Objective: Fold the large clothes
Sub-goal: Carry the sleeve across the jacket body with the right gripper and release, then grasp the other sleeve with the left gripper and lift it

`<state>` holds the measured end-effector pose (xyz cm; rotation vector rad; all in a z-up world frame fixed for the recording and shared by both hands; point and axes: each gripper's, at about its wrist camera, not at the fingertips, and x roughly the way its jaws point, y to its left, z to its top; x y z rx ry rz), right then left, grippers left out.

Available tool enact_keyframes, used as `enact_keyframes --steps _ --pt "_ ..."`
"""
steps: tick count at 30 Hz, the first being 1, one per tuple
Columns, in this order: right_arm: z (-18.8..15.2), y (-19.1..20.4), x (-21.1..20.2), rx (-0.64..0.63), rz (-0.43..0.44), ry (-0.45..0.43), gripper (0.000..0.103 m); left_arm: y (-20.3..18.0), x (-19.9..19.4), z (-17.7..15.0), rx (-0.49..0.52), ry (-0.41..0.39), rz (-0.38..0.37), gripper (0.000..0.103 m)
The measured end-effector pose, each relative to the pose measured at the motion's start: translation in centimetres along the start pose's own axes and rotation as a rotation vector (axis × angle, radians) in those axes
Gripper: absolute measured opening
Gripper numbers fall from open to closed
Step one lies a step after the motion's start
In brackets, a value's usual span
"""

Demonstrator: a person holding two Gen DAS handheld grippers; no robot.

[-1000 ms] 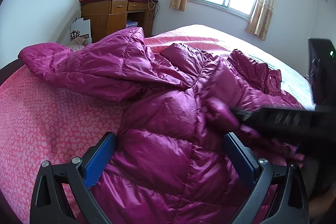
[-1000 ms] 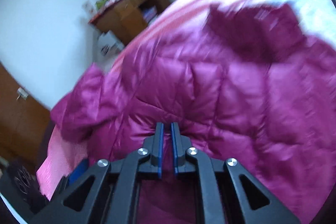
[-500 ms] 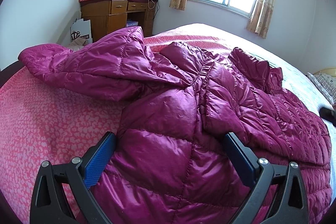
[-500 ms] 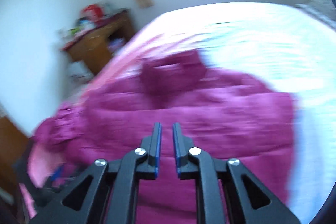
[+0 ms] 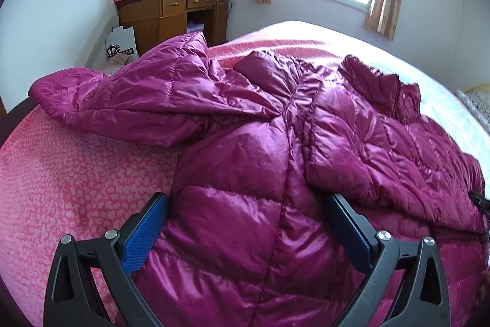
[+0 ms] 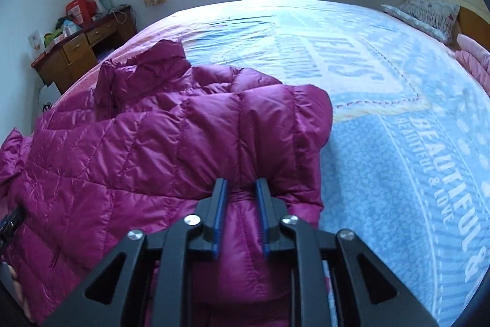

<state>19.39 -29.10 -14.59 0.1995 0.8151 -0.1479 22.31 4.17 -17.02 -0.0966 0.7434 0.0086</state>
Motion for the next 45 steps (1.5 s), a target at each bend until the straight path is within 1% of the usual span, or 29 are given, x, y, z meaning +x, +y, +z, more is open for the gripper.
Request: enact_keyframes --steps 1,3,4,5,6,7,8,9,11,12,13,14,16,18,20,24,26,28,29,30,33,35,36,37,38,39,41,45 --pt "0.1 -0.1 0.0 0.000 0.008 -0.001 0.029 0.1 -0.3 0.0 -0.001 0.008 0.007 0.102" --pt "0.2 0.2 0.3 0.000 0.036 -0.003 0.043 1.3 -1.6 0.0 -0.050 0.000 0.021 0.102" --pt "-0.5 -0.3 0.3 -0.004 0.048 -0.005 0.047 2.4 -2.4 0.1 -0.098 -0.006 0.013 0.102" --pt "-0.4 -0.1 0.3 -0.011 0.056 -0.006 0.053 3.7 -3.2 0.4 -0.147 -0.013 -0.006 0.102" --pt "-0.5 0.1 0.3 -0.018 0.055 -0.007 0.055 5.3 -4.0 1.0 -0.206 -0.029 -0.025 0.102" --pt "-0.6 0.2 0.3 -0.023 0.050 -0.006 0.055 7.0 -4.8 1.8 -0.260 -0.055 -0.021 0.102" --pt "-0.6 0.4 0.3 -0.028 0.045 -0.005 0.056 8.7 -5.5 2.7 -0.305 -0.082 0.001 0.102" --pt "-0.6 0.5 0.3 -0.032 0.041 -0.005 0.056 11.1 -6.4 4.1 -0.365 -0.121 0.044 0.102" --pt "-0.7 0.5 0.3 -0.032 0.042 -0.006 0.056 14.6 -7.3 6.1 -0.446 -0.178 0.100 0.102" --pt "-0.7 0.4 0.3 -0.030 0.045 -0.006 0.056 16.1 -7.4 7.0 -0.471 -0.195 0.127 0.102" --pt "-0.7 0.4 0.4 -0.029 0.047 -0.007 0.056 17.7 -7.3 8.0 -0.491 -0.204 0.172 0.102" --pt "-0.7 0.4 0.4 -0.028 0.047 -0.007 0.056 18.8 -6.9 8.8 -0.499 -0.201 0.207 0.102" --pt "-0.7 0.4 0.4 -0.032 0.044 -0.007 0.056 21.1 -5.1 10.3 -0.517 -0.165 0.271 0.102" --pt "-0.7 0.4 0.5 -0.035 0.042 -0.007 0.057 22.8 -2.9 10.9 -0.550 -0.111 0.279 0.102" --pt "-0.7 0.4 0.4 -0.035 0.043 -0.008 0.057 23.9 -0.9 10.9 -0.593 -0.059 0.271 0.102" --pt "-0.7 0.3 0.4 -0.029 0.051 -0.009 0.057 25.3 1.5 10.0 -0.650 -0.015 0.265 0.101" --pt "-0.7 0.3 0.4 -0.026 0.055 -0.010 0.057 25.1 2.2 9.7 -0.655 -0.010 0.251 0.093" --pt "-0.8 0.3 0.4 -0.024 0.057 -0.011 0.057 24.9 3.0 9.4 -0.650 0.009 0.238 0.061" --pt "-0.8 0.2 0.4 -0.023 0.060 -0.011 0.058 24.9 3.4 9.4 -0.652 0.026 0.237 0.060" --pt "-0.8 0.2 0.4 -0.023 0.063 -0.011 0.059 24.9 3.4 9.2 -0.648 0.027 0.254 0.058" --pt "-0.8 0.2 0.5 -0.024 0.066 -0.013 0.059 24.7 3.4 9.1 -0.633 0.018 0.273 0.053" --pt "-0.8 0.2 0.5 -0.023 0.067 -0.013 0.059 24.7 3.3 9.0 -0.630 0.005 0.287 0.045" --pt "-0.8 0.2 0.5 -0.022 0.069 -0.013 0.059 24.7 2.9 9.0 -0.626 -0.016 0.297 0.030" --pt "-0.8 0.2 0.5 -0.022 0.070 -0.014 0.059 24.8 2.7 9.0 -0.622 -0.033 0.278 0.012" --pt "-0.8 0.2 0.5 -0.021 0.071 -0.014 0.059 24.8 2.5 9.0 -0.623 -0.045 0.235 0.009" --pt "-0.8 0.2 0.5 -0.021 0.071 -0.015 0.059 24.8 2.2 9.3 -0.625 -0.053 0.212 0.009" --pt "-0.8 0.2 0.5 -0.020 0.072 -0.015 0.059 24.1 1.3 10.4 -0.595 -0.081 0.212 0.009" --pt "-0.8 0.2 0.5 -0.017 0.076 -0.016 0.059 20.8 -1.4 13.4 -0.479 -0.180 0.189 0.007"
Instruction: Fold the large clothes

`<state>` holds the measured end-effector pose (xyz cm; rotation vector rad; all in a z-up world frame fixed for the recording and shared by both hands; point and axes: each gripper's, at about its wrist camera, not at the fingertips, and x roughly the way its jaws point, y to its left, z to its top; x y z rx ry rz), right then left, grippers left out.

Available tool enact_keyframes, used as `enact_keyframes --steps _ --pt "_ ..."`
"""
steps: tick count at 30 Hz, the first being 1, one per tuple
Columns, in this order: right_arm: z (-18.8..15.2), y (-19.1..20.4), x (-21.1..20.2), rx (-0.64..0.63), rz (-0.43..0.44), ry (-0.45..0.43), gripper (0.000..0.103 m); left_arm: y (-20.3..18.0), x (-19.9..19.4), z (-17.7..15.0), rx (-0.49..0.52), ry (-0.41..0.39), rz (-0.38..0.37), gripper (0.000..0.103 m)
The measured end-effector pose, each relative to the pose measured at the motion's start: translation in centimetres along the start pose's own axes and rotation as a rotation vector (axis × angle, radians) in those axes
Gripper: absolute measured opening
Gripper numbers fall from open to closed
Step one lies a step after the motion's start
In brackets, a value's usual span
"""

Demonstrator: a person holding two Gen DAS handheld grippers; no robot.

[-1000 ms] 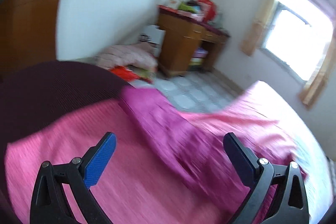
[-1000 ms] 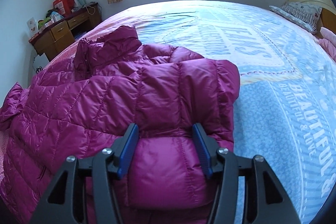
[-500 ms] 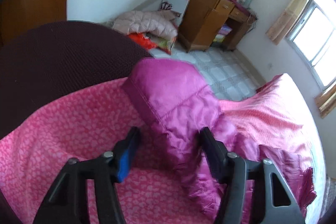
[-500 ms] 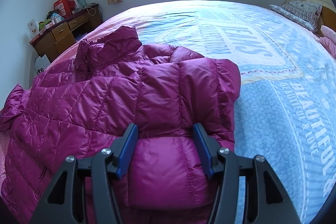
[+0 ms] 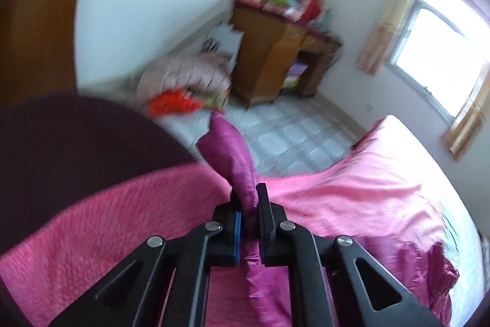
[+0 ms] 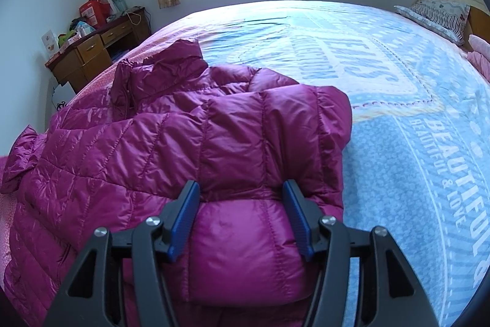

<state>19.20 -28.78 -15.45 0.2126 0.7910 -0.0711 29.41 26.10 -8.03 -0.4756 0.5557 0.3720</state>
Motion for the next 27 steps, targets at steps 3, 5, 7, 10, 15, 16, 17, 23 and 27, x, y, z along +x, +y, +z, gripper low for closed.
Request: enact_keyframes --steps 3,5,7,10,15,16,17,23,27 --pt "0.0 -0.1 0.0 0.002 0.003 -0.001 0.059 -4.2 -3.9 0.8 0.077 -0.086 -0.106 0.007" --pt "0.0 -0.1 0.0 0.003 0.003 -0.001 0.059 -7.2 -6.8 0.7 0.136 -0.137 -0.188 0.007" --pt "0.0 -0.1 0.0 0.002 0.003 -0.001 0.059 -10.3 -9.8 -0.1 0.211 -0.181 -0.278 0.007" --pt "0.0 -0.1 0.0 0.003 0.004 -0.002 0.059 -15.3 -14.3 -2.9 0.351 -0.234 -0.426 0.007" --pt "0.0 -0.2 -0.1 0.010 0.013 -0.004 0.059 -21.1 -18.8 -9.3 0.549 -0.235 -0.593 0.007" --pt "0.0 -0.3 -0.1 0.011 0.015 -0.005 0.059 -21.9 -19.2 -10.8 0.579 -0.219 -0.617 0.007" --pt "0.0 -0.3 -0.1 0.013 0.016 -0.005 0.059 -22.7 -19.6 -12.5 0.617 -0.201 -0.639 0.007" --pt "0.0 -0.6 -0.2 0.025 0.030 -0.008 0.059 -25.3 -19.9 -21.8 0.803 -0.116 -0.659 0.007" --pt "0.0 -0.7 -0.2 0.031 0.034 -0.009 0.059 -26.6 -19.1 -27.1 0.913 -0.044 -0.618 0.007"
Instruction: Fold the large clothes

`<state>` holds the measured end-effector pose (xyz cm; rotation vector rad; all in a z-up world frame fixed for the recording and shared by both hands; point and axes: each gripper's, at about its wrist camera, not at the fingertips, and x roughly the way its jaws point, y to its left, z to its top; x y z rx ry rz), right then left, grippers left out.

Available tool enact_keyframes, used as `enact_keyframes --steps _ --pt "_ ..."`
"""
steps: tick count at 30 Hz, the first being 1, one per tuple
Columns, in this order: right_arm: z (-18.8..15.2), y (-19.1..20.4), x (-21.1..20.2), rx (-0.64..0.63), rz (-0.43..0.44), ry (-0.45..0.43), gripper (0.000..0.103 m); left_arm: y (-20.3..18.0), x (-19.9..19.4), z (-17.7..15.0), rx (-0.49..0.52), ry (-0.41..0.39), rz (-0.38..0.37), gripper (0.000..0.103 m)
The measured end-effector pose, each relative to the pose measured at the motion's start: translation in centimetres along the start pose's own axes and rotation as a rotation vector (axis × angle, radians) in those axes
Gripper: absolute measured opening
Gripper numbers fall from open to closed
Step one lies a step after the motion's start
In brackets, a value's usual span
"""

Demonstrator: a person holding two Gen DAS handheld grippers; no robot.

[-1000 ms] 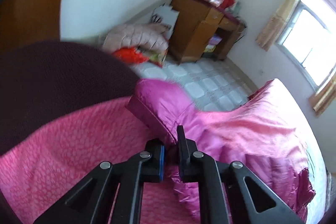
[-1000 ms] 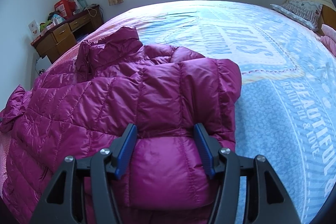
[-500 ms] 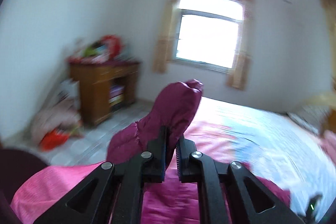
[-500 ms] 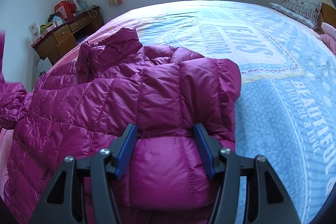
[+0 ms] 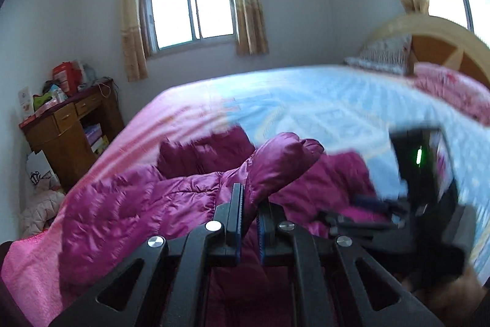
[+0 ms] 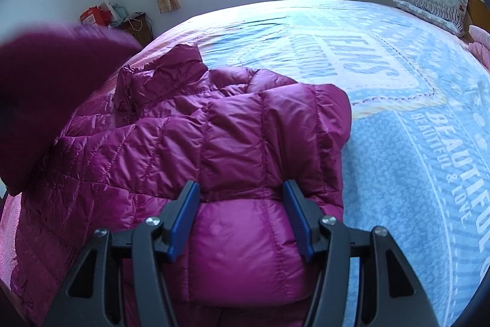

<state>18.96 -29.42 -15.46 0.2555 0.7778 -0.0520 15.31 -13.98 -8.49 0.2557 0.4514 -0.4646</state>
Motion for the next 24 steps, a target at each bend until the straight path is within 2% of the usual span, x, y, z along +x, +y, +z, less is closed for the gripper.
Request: enact_keyframes --steps 3,4,8,9,10,11,12,13,15,17,19,20,21,22,24 --pt "0.0 0.0 0.1 -0.001 -0.003 0.001 0.059 -1.0 1.6 -2.2 0.053 0.119 0.026 0.008" --pt "0.0 0.0 0.1 0.000 -0.001 0.001 0.059 -2.3 2.0 -2.9 0.059 0.140 0.026 0.008" --pt "0.0 -0.2 0.0 0.011 0.011 0.000 0.059 -2.7 0.6 -5.0 0.049 0.204 0.007 0.013" --pt "0.0 -0.2 0.0 0.013 0.013 0.000 0.060 -2.6 0.0 -5.4 0.048 0.214 -0.001 0.020" --pt "0.0 -0.3 0.0 0.015 0.016 0.000 0.060 -2.3 -0.3 -5.9 0.049 0.226 -0.015 0.036" --pt "0.0 -0.4 0.0 0.018 0.020 0.000 0.060 -1.7 -0.6 -6.2 0.051 0.234 -0.031 0.048" --pt "0.0 -0.4 0.0 0.021 0.026 0.001 0.062 -1.5 -1.3 -6.6 0.055 0.235 -0.035 0.071" --pt "0.1 -0.5 0.0 0.023 0.034 0.003 0.064 -1.2 -1.8 -6.8 0.062 0.220 -0.023 0.081" --pt "0.2 -0.4 0.2 0.018 0.051 0.012 0.071 -1.2 -2.9 -7.1 0.082 0.184 -0.004 0.081" --pt "0.3 0.1 0.4 -0.008 0.027 0.027 0.071 -0.9 -3.5 -7.0 0.082 0.189 -0.006 0.081" --pt "0.6 0.9 0.0 -0.047 -0.047 0.044 0.055 0.2 -4.6 -6.7 0.046 0.160 -0.024 0.081" --pt "0.6 1.1 -1.0 -0.044 -0.095 0.019 0.033 0.9 -5.3 -6.6 0.025 0.142 -0.038 0.081" --pt "0.5 1.2 -2.3 -0.025 -0.107 -0.029 0.028 1.8 -6.1 -6.4 -0.001 0.123 -0.052 0.081" --pt "0.4 1.5 -4.2 0.007 -0.080 -0.088 0.028 2.8 -6.7 -6.1 -0.032 0.104 -0.058 0.081" --pt "0.3 2.7 -6.2 0.000 -0.023 -0.137 0.028 5.0 -7.3 -5.2 -0.103 0.077 -0.047 0.081"
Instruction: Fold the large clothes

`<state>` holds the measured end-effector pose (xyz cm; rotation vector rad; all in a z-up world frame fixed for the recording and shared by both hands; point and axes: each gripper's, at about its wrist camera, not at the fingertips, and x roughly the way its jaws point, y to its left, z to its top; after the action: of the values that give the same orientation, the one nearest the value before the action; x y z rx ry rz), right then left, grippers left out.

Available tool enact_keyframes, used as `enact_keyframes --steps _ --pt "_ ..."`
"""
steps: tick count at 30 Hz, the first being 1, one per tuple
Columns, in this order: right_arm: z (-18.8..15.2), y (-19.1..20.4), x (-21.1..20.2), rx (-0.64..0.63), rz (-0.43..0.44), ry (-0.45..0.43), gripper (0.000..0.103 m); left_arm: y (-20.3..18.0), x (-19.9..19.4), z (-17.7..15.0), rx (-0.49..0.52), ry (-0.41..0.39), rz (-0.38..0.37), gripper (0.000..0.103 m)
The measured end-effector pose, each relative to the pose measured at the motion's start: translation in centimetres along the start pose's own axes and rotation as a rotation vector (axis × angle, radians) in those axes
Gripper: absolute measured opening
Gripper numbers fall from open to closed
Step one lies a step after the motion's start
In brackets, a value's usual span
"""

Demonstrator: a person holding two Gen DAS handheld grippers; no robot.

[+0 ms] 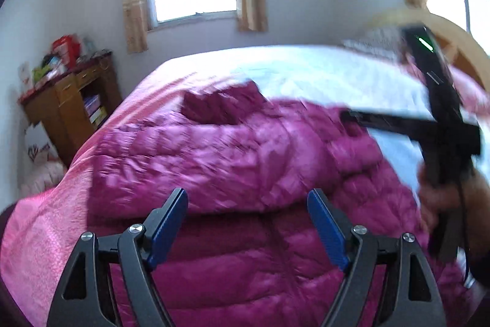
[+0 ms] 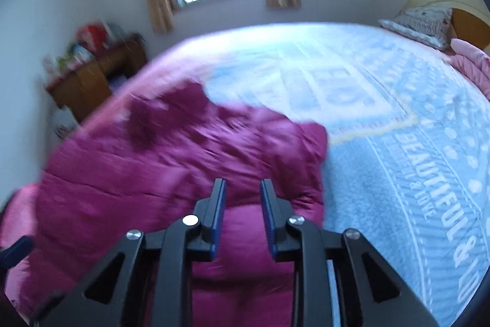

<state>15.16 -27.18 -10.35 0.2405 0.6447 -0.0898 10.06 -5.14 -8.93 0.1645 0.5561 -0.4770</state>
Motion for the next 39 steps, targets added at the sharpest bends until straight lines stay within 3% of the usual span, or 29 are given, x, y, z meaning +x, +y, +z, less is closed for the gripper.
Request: enact_keyframes --steps 3,6,12,15,20,31,34,35,36,39 --pt "0.4 3.6 -0.8 -0.083 0.125 0.014 0.028 3.2 1.0 2.8 -0.085 -0.001 0.068 0.081" --pt "0.3 6.4 0.6 -0.135 0.215 0.096 0.028 6.5 3.5 5.8 -0.138 0.024 0.199 0.081" --pt "-2.7 6.7 5.2 -0.188 0.170 0.262 0.025 10.6 8.7 8.8 -0.191 0.046 0.319 0.081" --pt "-3.5 6.0 5.5 -0.177 0.190 0.236 0.025 11.8 11.4 7.9 -0.204 0.076 0.379 0.081" --pt "-3.9 6.8 5.4 -0.238 0.152 0.228 0.025 13.3 15.7 3.2 -0.251 0.170 0.424 0.081" --pt "-3.2 7.0 5.9 -0.273 0.140 0.253 0.026 15.6 18.1 2.7 -0.334 0.274 0.466 0.093" --pt "-1.7 7.5 5.5 -0.305 0.159 0.344 0.043 16.0 18.1 2.6 -0.348 0.273 0.466 0.094" --pt "-0.6 7.4 5.0 -0.285 0.177 0.356 0.056 16.1 17.9 2.4 -0.356 0.268 0.463 0.094" --pt "0.6 7.2 4.3 -0.266 0.186 0.337 0.068 16.3 17.6 2.3 -0.371 0.260 0.458 0.094" --pt "5.6 6.8 2.8 -0.231 0.150 0.227 0.084 17.0 16.5 1.7 -0.443 0.219 0.441 0.094"
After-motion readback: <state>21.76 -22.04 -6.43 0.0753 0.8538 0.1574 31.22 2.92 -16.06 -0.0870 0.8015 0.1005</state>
